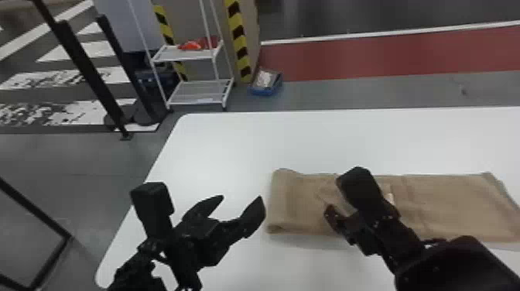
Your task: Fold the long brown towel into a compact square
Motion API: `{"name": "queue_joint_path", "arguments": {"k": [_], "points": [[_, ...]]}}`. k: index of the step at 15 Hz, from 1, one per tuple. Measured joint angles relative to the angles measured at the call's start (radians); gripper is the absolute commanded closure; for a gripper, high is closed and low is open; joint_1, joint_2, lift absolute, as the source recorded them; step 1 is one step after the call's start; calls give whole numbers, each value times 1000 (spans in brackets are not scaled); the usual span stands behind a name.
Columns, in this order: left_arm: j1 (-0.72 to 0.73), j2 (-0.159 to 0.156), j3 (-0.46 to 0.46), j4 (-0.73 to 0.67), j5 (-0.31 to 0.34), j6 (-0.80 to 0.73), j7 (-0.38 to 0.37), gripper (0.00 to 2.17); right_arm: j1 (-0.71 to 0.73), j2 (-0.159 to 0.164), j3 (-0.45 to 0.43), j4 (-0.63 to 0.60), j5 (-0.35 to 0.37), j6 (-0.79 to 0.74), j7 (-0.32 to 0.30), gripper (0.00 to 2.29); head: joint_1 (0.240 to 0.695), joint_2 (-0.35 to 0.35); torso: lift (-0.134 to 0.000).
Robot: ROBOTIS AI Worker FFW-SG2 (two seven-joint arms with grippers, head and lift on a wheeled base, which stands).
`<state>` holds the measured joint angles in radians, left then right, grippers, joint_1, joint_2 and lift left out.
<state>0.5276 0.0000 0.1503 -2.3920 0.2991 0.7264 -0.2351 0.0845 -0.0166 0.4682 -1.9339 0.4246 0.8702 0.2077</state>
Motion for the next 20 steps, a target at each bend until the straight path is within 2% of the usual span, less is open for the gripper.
{"name": "queue_joint_path", "arguments": {"k": [2, 7, 10, 14, 20], "points": [[0, 0, 0, 4, 0, 0, -1, 63, 5, 0, -9, -5, 3, 7, -14, 606, 695, 202, -123], [0, 0, -1, 11, -1, 0, -1, 66, 21, 0, -59, -34, 2, 41, -19, 620, 695, 164, -123], [-2, 0, -4, 14, -1, 0, -1, 66, 37, -4, -89, -69, -36, 18, -11, 613, 695, 151, -123], [-2, 0, -5, 15, -2, 0, -1, 66, 44, -3, -57, -89, -75, -26, 4, 603, 695, 190, -123], [-2, 0, -3, 20, -2, 0, -8, 66, -21, 4, 8, 4, -76, 33, -4, 603, 695, 229, -123]]}}
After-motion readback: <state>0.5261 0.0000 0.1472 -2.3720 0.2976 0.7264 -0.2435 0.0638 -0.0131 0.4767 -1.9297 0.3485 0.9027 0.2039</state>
